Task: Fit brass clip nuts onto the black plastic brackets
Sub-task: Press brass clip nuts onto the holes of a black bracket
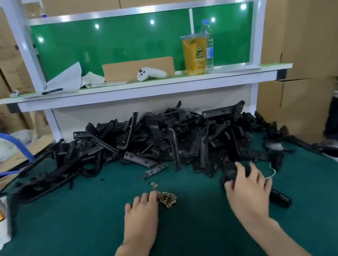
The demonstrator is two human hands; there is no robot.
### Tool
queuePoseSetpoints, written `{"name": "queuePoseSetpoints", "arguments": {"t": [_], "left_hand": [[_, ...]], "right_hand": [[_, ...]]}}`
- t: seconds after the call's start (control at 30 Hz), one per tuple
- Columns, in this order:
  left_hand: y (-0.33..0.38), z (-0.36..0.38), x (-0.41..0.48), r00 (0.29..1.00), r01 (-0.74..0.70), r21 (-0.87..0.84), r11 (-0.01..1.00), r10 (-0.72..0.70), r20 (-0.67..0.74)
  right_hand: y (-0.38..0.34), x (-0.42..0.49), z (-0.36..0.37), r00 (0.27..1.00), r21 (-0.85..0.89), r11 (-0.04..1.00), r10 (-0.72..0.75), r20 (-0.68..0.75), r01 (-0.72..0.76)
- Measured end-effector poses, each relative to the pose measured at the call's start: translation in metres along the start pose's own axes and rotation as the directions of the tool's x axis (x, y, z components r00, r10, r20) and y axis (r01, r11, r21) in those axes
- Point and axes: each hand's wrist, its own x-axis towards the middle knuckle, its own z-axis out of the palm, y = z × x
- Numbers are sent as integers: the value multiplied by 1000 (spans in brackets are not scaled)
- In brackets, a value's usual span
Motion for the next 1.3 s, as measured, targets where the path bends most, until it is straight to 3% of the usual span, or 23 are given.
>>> {"name": "queuePoseSetpoints", "arguments": {"t": [0.27, 0.47, 0.63, 0.73, 0.87, 0.97, 1.03, 1.1, 1.17, 1.3], "left_hand": [[-1, -6, -5, 996, 9, -173, 985, -25, -89], [2, -11, -9, 980, -8, -230, 973, -38, -196], [0, -8, -6, 964, -34, -219, 975, -26, -264], [-3, -6, -6, 972, 6, -283, 959, -72, -225], [-4, -6, -9, 962, 18, -336, 942, -108, -250], [-5, -9, -7, 950, -28, -348, 937, -84, -300], [-6, -10, -7, 935, -68, -388, 919, -78, -347], [-8, -15, -8, 933, -58, -562, 825, -156, -324], [-9, -19, -9, 929, -12, -743, 669, -267, -255], [-14, -24, -8, 908, 94, -931, 352, -415, -65]], "right_hand": [[22, 10, -7, 993, -59, 996, 75, 93, -69], [25, 7, -12, 999, -201, 980, -1, 52, 11], [-6, 7, -19, 981, 121, 982, -127, -144, 145], [-21, 13, -14, 979, 63, 981, -175, -104, 183], [-13, 18, -4, 995, 15, 996, -91, -27, 91], [-14, 23, -9, 991, 80, 992, -85, -107, 93], [-24, 23, -17, 971, 190, 967, -134, -198, 172], [-41, 20, -25, 957, 351, 899, -196, -215, 263], [-60, 14, -27, 948, 483, 815, -287, -140, 319], [-79, -3, -8, 898, 398, 820, -439, -23, 411]]}}
